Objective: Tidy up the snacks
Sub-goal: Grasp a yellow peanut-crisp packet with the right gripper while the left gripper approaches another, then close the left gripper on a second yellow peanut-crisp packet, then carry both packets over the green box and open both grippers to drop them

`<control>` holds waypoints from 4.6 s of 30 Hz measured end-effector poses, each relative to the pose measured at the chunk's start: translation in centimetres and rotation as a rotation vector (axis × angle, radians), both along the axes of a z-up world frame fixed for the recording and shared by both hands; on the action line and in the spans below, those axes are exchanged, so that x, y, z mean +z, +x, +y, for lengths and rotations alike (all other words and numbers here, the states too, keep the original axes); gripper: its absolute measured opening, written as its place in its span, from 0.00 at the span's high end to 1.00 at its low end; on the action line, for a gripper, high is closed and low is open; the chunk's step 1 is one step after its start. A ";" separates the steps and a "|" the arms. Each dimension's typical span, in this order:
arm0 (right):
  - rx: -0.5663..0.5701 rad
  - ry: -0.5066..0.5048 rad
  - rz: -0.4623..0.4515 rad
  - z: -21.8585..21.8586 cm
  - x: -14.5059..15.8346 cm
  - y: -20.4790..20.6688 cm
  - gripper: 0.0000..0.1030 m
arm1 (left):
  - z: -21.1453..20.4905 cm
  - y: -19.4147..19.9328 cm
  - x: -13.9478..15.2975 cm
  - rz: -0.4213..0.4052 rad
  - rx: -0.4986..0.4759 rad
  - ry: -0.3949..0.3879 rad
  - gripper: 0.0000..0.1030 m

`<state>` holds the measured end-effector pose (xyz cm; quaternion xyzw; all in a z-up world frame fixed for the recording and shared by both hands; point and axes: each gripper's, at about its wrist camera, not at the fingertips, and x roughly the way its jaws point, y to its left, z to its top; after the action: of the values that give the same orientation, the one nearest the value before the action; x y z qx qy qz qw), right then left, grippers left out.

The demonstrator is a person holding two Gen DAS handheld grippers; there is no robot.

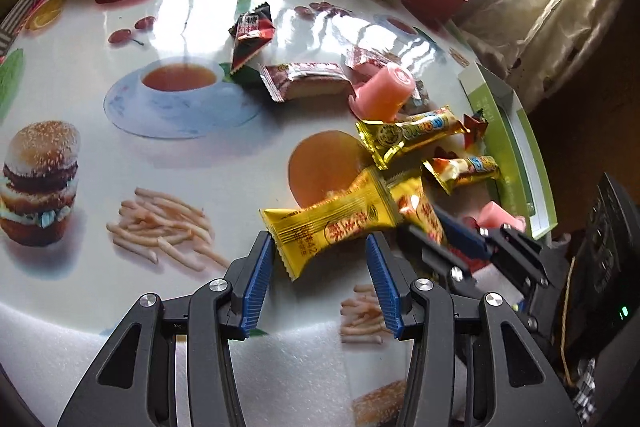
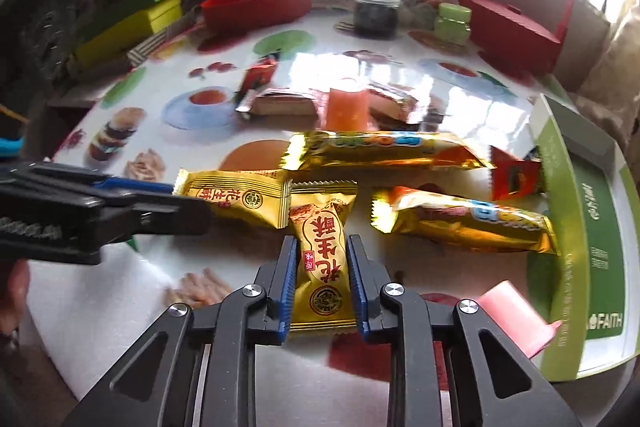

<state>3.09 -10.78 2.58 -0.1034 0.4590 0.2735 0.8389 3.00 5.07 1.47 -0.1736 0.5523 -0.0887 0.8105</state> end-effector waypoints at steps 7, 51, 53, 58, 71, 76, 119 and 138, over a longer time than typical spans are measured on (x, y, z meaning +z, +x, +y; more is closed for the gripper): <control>0.019 0.028 0.013 0.5 0.4 -0.4 0.79 | 0.9 0.9 1.2 -0.094 -0.048 0.053 0.53; -0.148 0.093 0.006 -4.1 2.7 -1.5 0.80 | -3.6 1.8 0.5 -0.216 -0.467 0.340 0.78; -0.153 0.095 0.000 -4.2 2.9 -1.5 0.80 | -3.5 1.8 0.8 -0.219 -0.455 0.324 0.78; -0.172 0.107 -0.017 -4.7 3.5 -1.6 0.80 | -3.8 1.6 2.5 -0.244 -0.436 0.308 0.78; -0.267 0.124 -0.101 -8.3 6.7 -1.5 0.80 | -7.3 1.9 6.3 -0.310 -0.409 0.268 0.77; -0.312 0.111 -0.116 -10.0 7.1 -1.2 0.79 | -9.4 2.4 6.9 -0.328 -0.415 0.249 0.77; -0.607 -0.002 -0.031 -22.7 1.9 3.6 0.79 | -27.1 9.2 2.7 -0.222 -0.573 0.081 0.77; -0.623 -0.006 -0.075 -22.5 2.9 3.2 0.58 | -24.1 8.6 4.2 -0.270 -0.535 -0.029 0.48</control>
<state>6.24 -33.23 5.50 0.0297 0.4384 -0.0023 0.8983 11.65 -19.05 5.63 -0.0201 0.4644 -0.3292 0.8219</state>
